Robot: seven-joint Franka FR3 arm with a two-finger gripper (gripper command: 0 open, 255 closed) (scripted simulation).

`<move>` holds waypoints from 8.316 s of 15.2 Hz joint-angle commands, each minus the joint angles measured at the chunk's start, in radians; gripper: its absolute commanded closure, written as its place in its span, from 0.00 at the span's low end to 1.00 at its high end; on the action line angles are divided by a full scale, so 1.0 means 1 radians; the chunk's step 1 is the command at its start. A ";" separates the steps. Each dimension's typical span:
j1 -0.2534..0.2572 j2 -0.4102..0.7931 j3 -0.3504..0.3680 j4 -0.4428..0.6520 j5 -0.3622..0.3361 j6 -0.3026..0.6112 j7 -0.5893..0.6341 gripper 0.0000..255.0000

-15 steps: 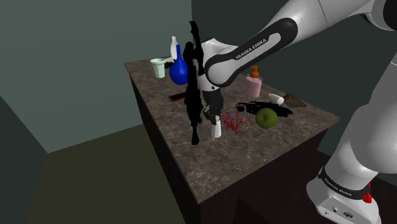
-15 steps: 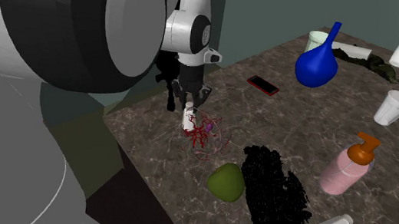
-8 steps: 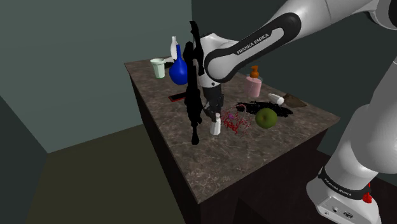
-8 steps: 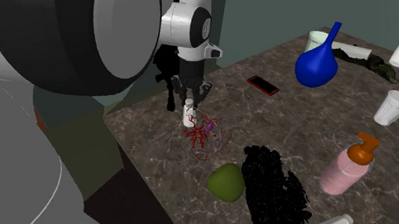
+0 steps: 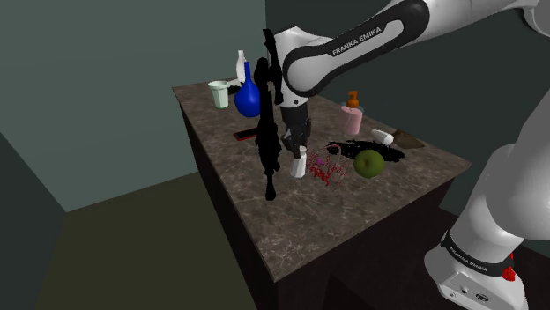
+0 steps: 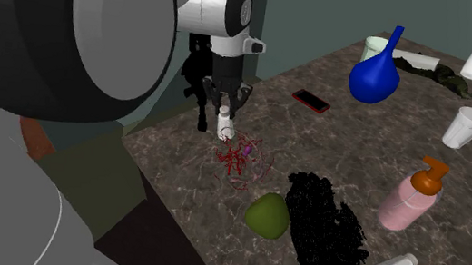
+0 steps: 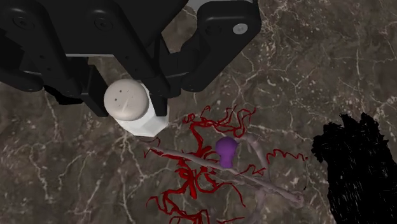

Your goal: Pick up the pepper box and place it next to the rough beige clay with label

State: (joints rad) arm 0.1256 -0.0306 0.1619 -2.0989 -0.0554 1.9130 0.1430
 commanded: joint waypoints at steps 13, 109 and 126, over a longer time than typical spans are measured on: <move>-0.001 -0.043 -0.002 0.145 0.009 -0.187 -0.015 1.00; -0.303 -0.042 -1.148 -0.225 -0.018 0.446 -1.470 0.00; -0.338 -0.052 -1.111 -0.220 -0.026 0.432 -1.464 1.00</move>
State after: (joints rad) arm -0.2065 -0.1029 -0.9371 -2.3208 -0.0865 2.3356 -1.3149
